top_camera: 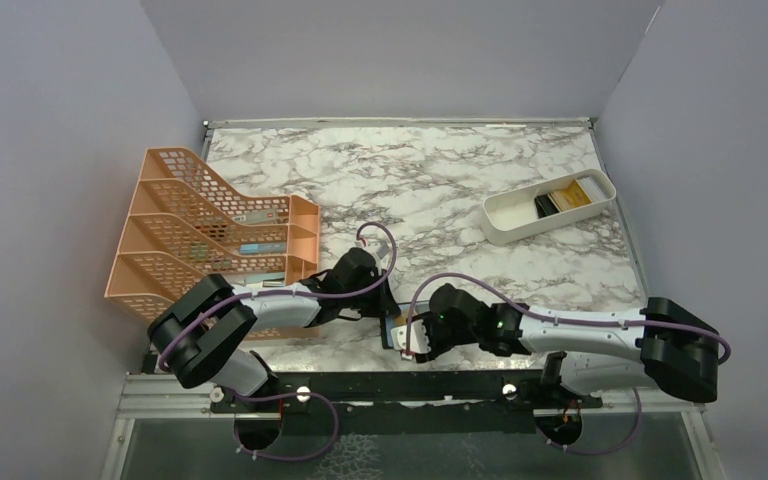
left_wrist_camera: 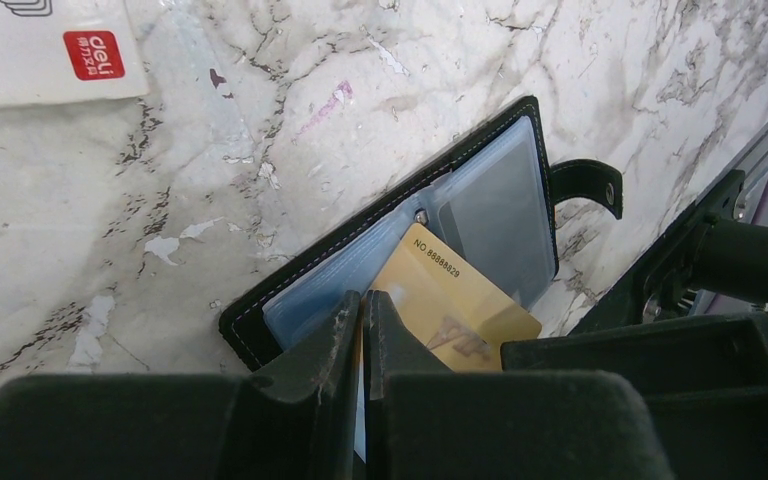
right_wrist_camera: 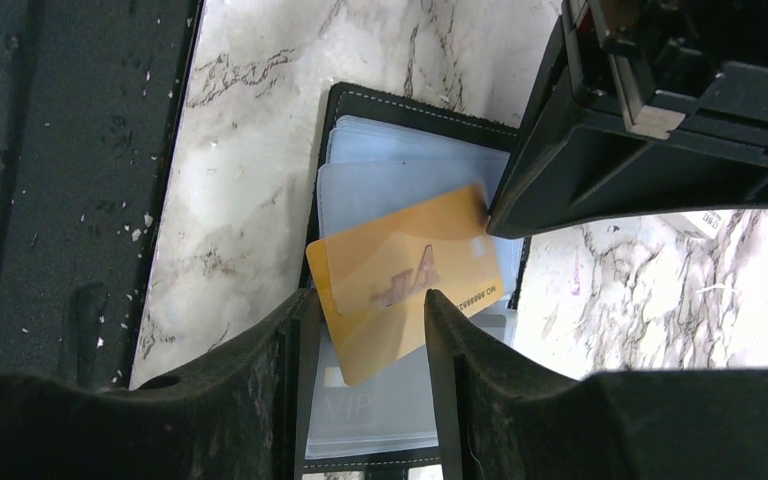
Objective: Put the credit cards into the card holder
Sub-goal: Adjust the credit card in the card holder.
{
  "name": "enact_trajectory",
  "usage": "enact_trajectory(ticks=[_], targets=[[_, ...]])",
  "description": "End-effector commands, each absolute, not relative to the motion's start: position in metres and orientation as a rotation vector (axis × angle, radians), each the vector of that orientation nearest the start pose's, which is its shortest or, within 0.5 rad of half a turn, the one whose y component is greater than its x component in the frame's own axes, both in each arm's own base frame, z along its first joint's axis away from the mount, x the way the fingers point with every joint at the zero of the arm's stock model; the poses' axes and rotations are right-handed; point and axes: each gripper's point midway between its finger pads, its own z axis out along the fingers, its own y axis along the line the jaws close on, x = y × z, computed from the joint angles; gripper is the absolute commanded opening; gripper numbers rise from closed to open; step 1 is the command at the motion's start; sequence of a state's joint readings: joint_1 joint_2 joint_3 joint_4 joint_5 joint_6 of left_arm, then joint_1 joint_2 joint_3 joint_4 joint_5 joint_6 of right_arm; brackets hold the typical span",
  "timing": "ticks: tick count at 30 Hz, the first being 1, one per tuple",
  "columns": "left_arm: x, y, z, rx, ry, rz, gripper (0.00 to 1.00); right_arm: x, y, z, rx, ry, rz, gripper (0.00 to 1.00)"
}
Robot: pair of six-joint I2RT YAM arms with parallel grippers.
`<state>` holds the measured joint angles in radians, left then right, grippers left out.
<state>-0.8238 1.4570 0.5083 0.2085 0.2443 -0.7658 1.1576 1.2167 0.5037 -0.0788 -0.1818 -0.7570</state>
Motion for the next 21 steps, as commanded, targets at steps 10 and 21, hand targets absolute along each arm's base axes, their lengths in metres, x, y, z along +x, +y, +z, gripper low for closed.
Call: enact_trajectory(ticks=[10,21], targets=[[0.169,-0.292,0.029,0.208,2.540,-1.050,0.08,0.131,0.303,0.058,-1.899,1.275,0.408,0.46],[0.164,-0.289,0.034,0.189,2.536,-1.080,0.08,0.141,0.301,0.056,-1.841,1.380,0.366,0.44]])
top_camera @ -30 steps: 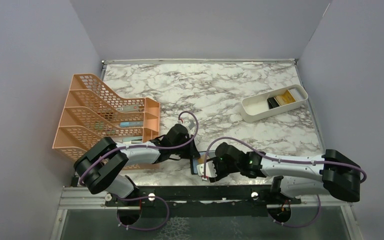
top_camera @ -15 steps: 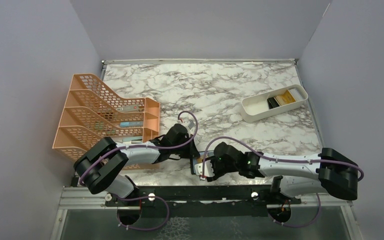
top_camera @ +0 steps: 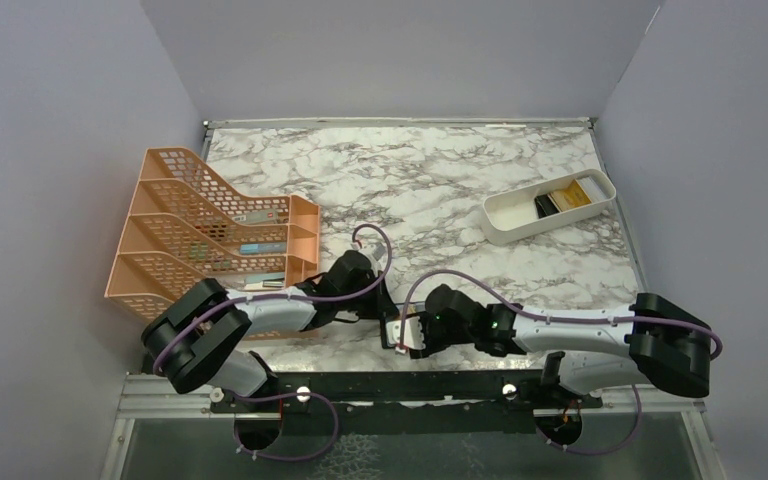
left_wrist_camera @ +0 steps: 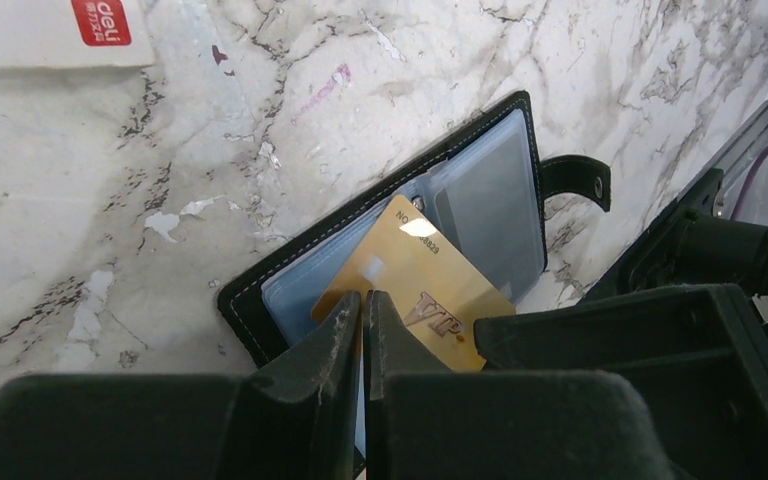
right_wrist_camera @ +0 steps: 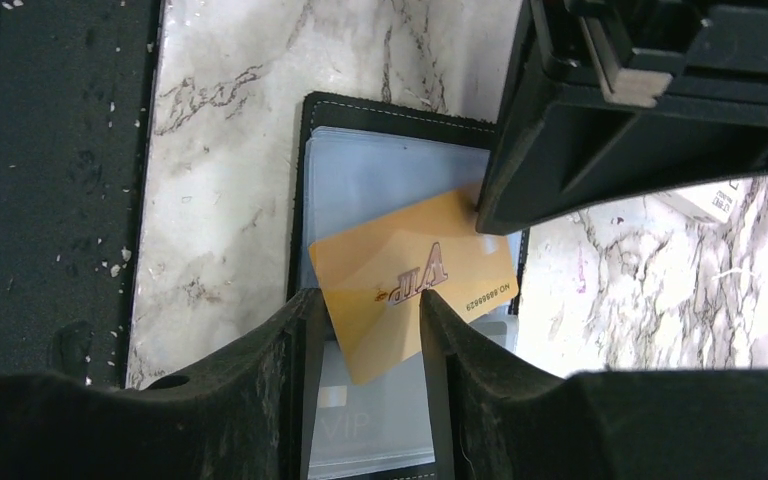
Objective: Put the credit cards into the card holder
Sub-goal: Adjust the credit card in the card holder.
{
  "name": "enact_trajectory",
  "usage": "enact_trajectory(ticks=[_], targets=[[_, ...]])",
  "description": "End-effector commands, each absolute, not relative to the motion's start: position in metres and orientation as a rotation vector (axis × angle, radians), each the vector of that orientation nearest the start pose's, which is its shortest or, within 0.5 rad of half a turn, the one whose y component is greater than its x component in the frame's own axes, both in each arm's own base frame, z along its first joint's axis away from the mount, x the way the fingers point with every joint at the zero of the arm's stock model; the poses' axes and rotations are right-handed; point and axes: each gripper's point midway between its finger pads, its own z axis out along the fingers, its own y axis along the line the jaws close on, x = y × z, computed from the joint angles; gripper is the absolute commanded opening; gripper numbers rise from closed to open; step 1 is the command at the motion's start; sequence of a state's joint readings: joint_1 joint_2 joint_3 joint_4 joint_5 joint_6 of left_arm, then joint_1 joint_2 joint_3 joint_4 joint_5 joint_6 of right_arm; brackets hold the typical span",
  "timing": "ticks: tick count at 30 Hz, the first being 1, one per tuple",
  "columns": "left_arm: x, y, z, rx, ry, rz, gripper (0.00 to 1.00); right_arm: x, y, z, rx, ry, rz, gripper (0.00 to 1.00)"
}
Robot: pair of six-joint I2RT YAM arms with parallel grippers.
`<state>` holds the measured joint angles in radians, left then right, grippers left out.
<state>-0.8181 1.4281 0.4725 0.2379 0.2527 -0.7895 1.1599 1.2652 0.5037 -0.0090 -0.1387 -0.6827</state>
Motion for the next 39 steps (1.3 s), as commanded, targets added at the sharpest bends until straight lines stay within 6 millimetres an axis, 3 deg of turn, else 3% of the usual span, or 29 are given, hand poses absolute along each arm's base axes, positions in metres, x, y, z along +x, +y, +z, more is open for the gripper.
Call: enact_trajectory(ticks=[1,12,19,22,26,29,34,39], targets=[[0.164,-0.290,0.035,0.189,2.532,-1.083,0.09,0.142,0.301,0.057,-1.829,1.391,0.358,0.44],[0.158,-0.289,0.040,0.166,2.526,-1.131,0.12,0.145,0.307,0.047,-1.817,1.478,0.363,0.42],[0.156,-0.285,0.041,0.161,2.523,-1.118,0.12,0.135,0.310,0.065,-1.677,1.709,0.481,0.45],[0.158,-0.283,0.042,0.160,2.519,-1.097,0.13,0.133,0.311,0.079,-1.507,1.892,0.528,0.46],[0.159,-0.282,0.038,0.159,2.524,-1.088,0.13,0.126,0.320,0.095,-1.356,2.000,0.645,0.46],[0.157,-0.283,0.036,0.156,2.528,-1.103,0.12,0.129,0.322,0.103,-1.114,2.127,0.690,0.46],[0.156,-0.284,0.040,0.149,2.516,-1.121,0.11,0.148,0.294,0.089,-0.574,2.449,0.608,0.45],[0.155,-0.281,0.038,0.141,2.518,-1.114,0.10,0.147,0.283,0.084,-0.352,2.482,0.704,0.44]])
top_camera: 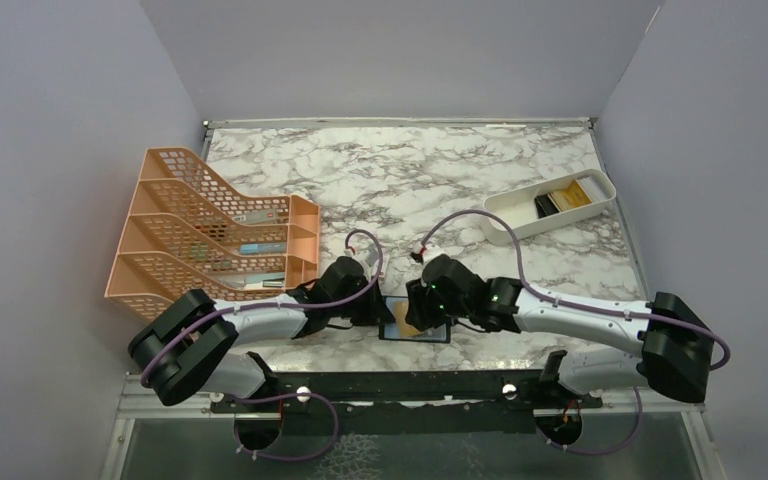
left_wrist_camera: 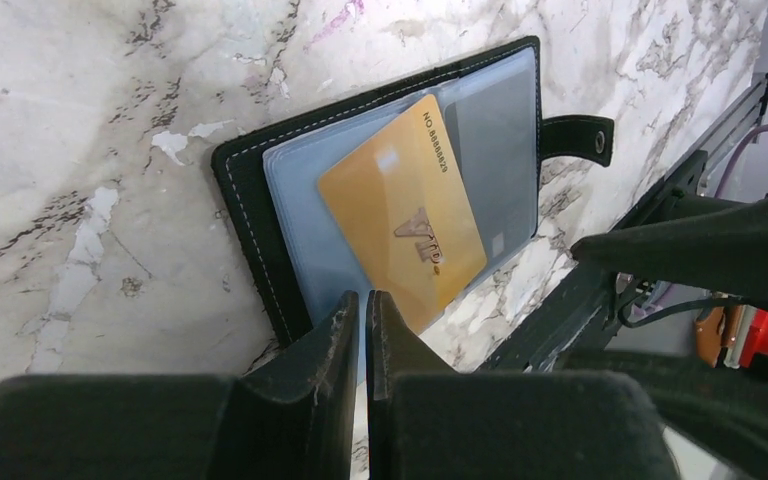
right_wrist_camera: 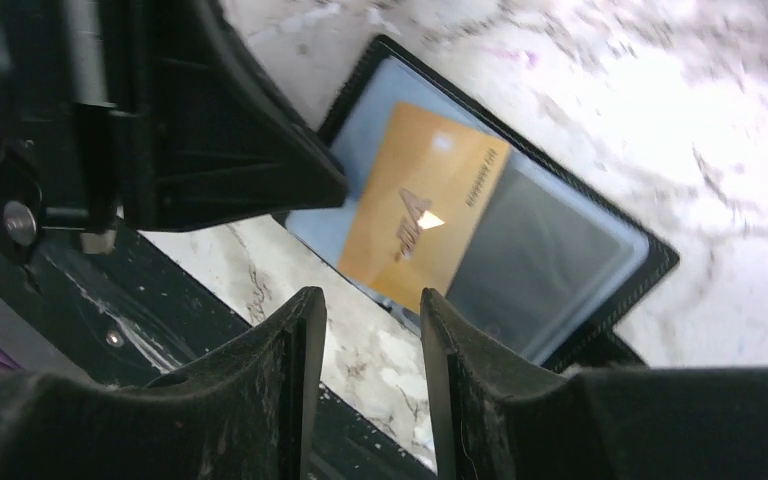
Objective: Put the credit cards into the card holder
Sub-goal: Adjust the credit card in the card holder.
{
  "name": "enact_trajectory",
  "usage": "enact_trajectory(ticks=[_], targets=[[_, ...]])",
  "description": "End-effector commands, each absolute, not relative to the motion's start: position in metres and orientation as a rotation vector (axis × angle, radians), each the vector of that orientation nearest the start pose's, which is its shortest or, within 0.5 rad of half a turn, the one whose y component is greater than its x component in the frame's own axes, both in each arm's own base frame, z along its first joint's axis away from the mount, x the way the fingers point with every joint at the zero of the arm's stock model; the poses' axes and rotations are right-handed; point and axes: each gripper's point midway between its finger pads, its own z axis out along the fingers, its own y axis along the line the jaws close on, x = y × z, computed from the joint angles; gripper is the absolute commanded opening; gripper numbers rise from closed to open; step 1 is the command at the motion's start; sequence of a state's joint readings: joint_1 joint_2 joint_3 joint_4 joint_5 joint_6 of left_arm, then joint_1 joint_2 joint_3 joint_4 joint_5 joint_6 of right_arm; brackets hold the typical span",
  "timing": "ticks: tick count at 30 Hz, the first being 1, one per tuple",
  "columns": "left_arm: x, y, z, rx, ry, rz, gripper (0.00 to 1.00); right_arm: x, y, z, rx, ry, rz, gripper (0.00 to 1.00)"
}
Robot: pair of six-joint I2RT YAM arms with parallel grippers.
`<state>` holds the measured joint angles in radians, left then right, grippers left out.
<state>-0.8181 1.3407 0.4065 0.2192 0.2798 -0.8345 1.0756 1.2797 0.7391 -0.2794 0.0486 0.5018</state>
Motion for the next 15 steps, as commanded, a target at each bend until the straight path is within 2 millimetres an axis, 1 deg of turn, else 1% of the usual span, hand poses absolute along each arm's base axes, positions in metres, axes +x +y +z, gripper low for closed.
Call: enact_trajectory(ticks=[1,4,7,11,15], targets=[[0.156,-0.280,0.037,0.137,2.519,-1.106,0.10,0.147,0.280,0.082,-0.315,2.486,0.716,0.44],[0.156,-0.278,0.036,0.131,2.520,-1.088,0.14,0.144,0.277,0.077,-0.236,2.509,0.740,0.44],[0.156,-0.277,0.036,0.134,2.518,-1.081,0.16,0.141,0.277,0.072,-0.191,2.511,0.776,0.44],[0.156,-0.276,0.038,0.139,2.514,-1.080,0.20,0.141,0.278,0.063,-0.145,2.516,0.796,0.44],[0.153,-0.274,0.038,0.142,2.516,-1.079,0.21,0.141,0.280,0.054,-0.111,2.524,0.805,0.44]])
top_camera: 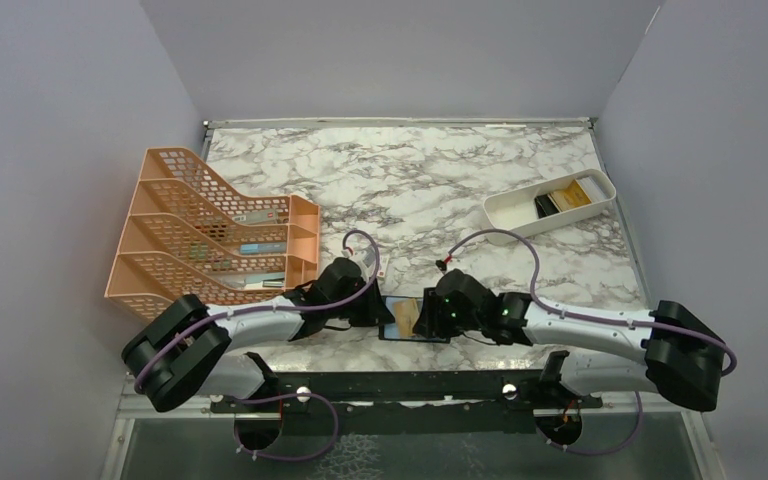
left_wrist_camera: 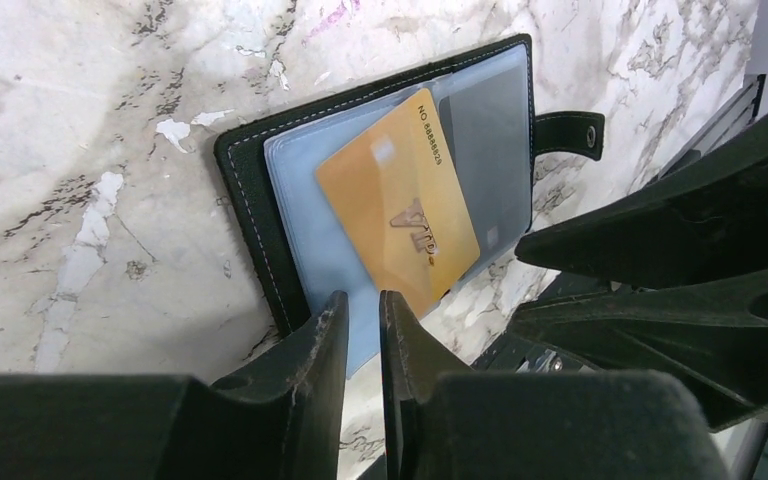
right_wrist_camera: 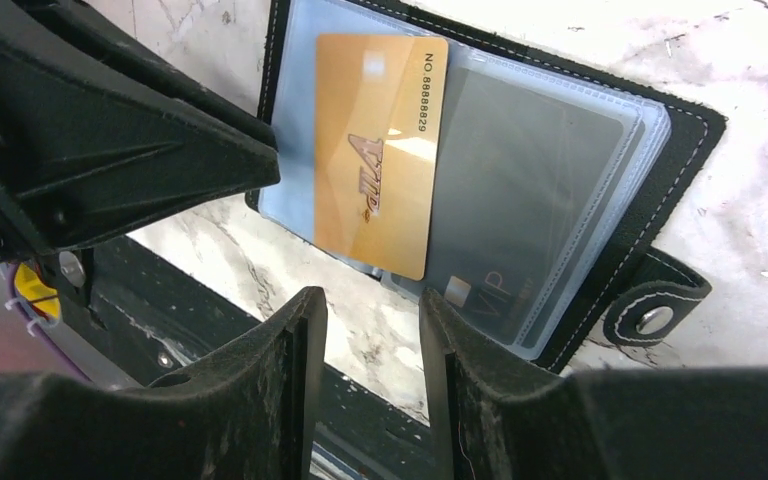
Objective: Put the credit cards into the card holder
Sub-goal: Adjust the credit card in the card holder, then turn over the card slot in the card holder.
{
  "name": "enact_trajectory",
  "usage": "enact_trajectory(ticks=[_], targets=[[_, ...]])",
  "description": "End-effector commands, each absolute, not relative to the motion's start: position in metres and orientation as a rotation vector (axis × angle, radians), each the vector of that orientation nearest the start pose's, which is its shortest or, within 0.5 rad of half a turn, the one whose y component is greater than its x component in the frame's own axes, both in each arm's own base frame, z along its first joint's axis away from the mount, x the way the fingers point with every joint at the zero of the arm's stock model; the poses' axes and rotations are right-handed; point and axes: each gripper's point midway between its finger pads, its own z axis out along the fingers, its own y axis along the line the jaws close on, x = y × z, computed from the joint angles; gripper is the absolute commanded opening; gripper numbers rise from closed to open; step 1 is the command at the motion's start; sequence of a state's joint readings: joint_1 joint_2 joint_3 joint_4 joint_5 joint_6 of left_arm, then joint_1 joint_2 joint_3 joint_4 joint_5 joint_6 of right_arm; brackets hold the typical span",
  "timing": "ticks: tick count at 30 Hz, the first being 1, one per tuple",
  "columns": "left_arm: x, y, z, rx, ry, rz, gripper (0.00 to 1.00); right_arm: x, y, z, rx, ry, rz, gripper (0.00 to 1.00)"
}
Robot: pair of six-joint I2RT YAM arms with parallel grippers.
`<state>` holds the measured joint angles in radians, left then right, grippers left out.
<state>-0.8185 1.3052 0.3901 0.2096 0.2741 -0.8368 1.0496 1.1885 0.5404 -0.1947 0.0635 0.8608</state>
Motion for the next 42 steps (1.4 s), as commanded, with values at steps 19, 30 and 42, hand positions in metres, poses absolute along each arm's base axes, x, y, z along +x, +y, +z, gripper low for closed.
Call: enact_trajectory(ticks=[19,30,42], targets=[[0.141,-0.269,0.034,0.142,2.525,-1.120,0.21,0.140,0.295,0.044,-0.044,2.529,0.901,0.41],[0.140,-0.273,0.038,0.146,2.507,-1.162,0.20,0.143,0.301,0.042,-0.017,2.492,0.957,0.40],[0.140,-0.279,0.046,0.152,2.478,-1.195,0.20,0.146,0.304,0.039,-0.064,2.472,0.949,0.40]])
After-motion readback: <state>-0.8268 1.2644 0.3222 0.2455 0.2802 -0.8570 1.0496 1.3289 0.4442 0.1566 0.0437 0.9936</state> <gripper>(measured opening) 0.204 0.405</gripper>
